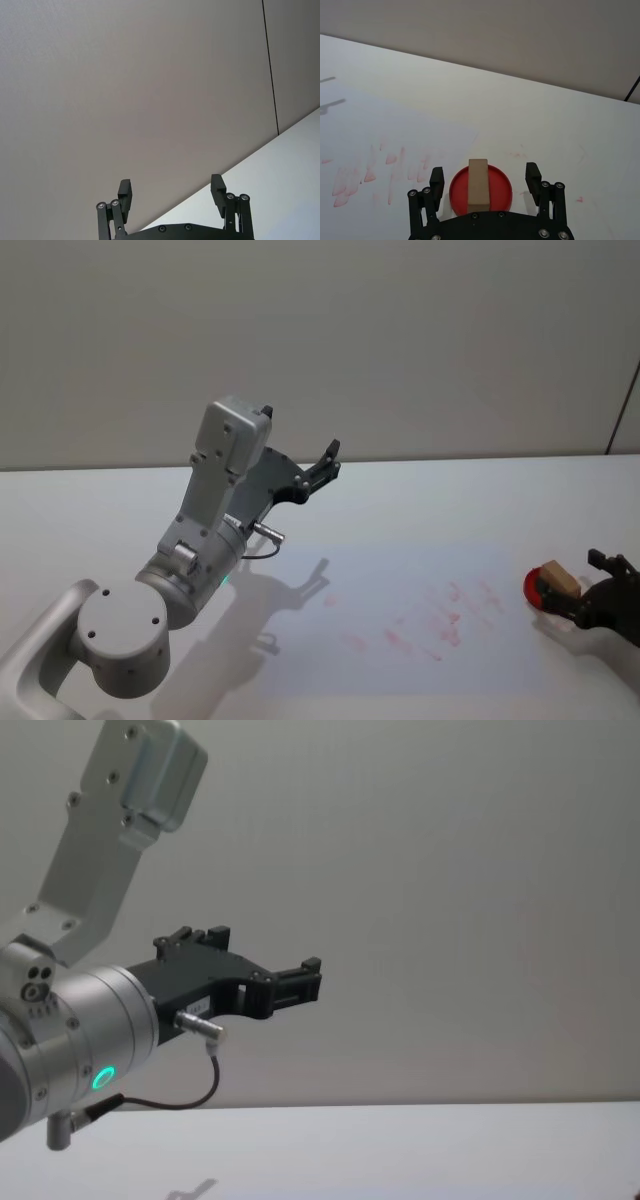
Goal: Use the one hand to pick up the stamp and affix it onto the A4 paper.
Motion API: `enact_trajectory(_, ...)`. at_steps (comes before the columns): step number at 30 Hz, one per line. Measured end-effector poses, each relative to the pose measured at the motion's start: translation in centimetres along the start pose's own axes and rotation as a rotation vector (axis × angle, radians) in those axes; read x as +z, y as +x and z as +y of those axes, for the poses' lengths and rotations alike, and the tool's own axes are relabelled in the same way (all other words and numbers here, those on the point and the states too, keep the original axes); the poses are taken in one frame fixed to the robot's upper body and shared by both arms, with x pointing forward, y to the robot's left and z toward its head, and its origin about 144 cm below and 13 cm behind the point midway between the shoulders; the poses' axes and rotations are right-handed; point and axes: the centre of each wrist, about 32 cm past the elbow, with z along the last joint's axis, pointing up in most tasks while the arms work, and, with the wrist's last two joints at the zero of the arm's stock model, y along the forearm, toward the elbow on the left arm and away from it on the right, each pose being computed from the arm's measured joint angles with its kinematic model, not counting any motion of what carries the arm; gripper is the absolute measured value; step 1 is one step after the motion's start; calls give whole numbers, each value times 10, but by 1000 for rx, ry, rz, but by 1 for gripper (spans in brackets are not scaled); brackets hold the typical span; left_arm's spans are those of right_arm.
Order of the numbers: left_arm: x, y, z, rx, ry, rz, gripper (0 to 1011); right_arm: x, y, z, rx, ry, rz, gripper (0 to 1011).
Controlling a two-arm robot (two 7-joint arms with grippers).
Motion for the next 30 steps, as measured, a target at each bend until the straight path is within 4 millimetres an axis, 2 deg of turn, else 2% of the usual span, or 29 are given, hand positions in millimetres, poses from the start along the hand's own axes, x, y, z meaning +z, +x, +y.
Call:
enact_trajectory(10,0,0,0,0,0,0,1001,-5,-1,1,3,-10,-1,1001)
enact_trajectory(14,0,0,0,0,0,0,1001,-6,-1,1,0,-13,-2,941)
enact_trajectory(23,0,0,0,0,0,0,1001,-8,-1,3,-8,-19,-4,688)
enact_trajectory(27,0,0,0,0,0,0,1001,-9,-1,4,-10,-20,-4,534)
enact_trajectory(28,0,0,0,0,0,0,1001,-9,-1,4,-11,-20,-4,534)
enact_trajectory(29,0,0,0,0,0,0,1001,-9,-2,4,-11,-21,-4,475)
enact_trajectory(30,0,0,0,0,0,0,1001,-9,-2,4,-11,-21,-4,475)
